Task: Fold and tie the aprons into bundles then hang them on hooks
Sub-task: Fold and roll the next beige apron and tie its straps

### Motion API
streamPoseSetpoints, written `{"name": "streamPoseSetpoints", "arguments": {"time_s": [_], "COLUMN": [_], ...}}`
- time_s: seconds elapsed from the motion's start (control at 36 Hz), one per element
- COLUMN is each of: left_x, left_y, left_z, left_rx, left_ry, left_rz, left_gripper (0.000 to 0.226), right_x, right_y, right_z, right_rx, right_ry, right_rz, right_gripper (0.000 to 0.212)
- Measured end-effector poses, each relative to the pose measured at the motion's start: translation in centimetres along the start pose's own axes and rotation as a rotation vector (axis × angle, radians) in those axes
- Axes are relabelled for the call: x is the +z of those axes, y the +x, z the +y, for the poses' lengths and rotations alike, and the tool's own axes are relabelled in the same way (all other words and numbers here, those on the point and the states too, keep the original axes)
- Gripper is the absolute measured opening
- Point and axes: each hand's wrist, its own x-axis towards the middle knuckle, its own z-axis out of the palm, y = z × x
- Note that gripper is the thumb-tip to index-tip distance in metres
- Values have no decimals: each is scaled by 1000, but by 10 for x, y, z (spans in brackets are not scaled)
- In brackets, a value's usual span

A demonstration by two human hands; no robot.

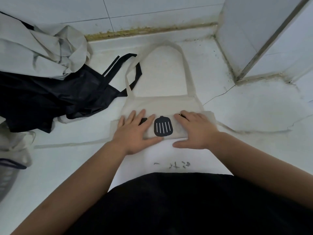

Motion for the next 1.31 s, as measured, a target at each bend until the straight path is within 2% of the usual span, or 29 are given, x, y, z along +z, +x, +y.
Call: {"name": "streamPoseSetpoints", "arguments": {"time_s": [0.06, 0.17, 0.25, 0.31, 0.36, 0.39, 0.47, 0.58, 0.61, 0.67, 0.69, 0.72, 0.75, 0.83, 0.89, 1.08, 1.14, 1.22, 1.31], "left_x": [-2, -13, -26, -37, -50, -56, -73, -84, -85, -80, -75, -64, -53, -15, 1, 9, 10, 10, 10], "left_y": [-3, -5, -1, 1, 7, 11, 25, 38, 41, 46, 47, 49, 48, 41, 41, 41, 35, 29, 17], "left_z": [1, -2, -4, -8, -12, -16, -26, -37, -37, -30, -25, -18, -9, 18, 24, -4, -12, -20, -31], "left_rx": [7, 22, 14, -28, -79, -102, -154, -127, -119, -86, -38, 24, 93, 237, 192, 75, 30, -84, -206], "left_ry": [16, 23, -33, -169, -312, -355, -369, -208, -107, 191, 308, 361, 345, 65, 37, 141, 166, 119, 79], "left_rz": [-61, -84, -81, -103, -117, -136, -155, -93, -62, 23, 61, 92, 123, 176, 116, 142, 173, 175, 158], "left_gripper": [98, 100, 79, 57, 23, 22, 42, 58, 56, 37, 28, 30, 39, 53, 63, 72, 75, 65, 64], "right_x": [6, 1, -11, -20, -33, -40, -57, -65, -63, -52, -45, -36, -28, -9, 0, 14, 14, 14, 13], "right_y": [-3, -5, -7, -6, -3, -1, 7, 26, 33, 45, 49, 52, 53, 52, 50, 32, 27, 24, 20], "right_z": [1, 4, 6, 7, 8, 8, 10, 15, 16, 16, 15, 13, 8, -13, -18, 16, 19, 25, 25], "right_rx": [18, -19, 40, 56, 59, 69, 142, 255, 257, 236, 223, 213, 204, 226, 239, 264, 279, 344, 404], "right_ry": [0, -47, -27, 74, 149, 167, 138, -21, -92, -226, -250, -240, -218, -131, -112, -112, -103, -60, -38], "right_rz": [-2, 54, 33, 3, -15, -6, 56, 147, 153, 139, 128, 115, 110, 115, 127, 165, 174, 145, 144], "right_gripper": [95, 73, 72, 71, 60, 57, 58, 46, 40, 33, 36, 40, 44, 54, 64, 88, 84, 70, 68]}}
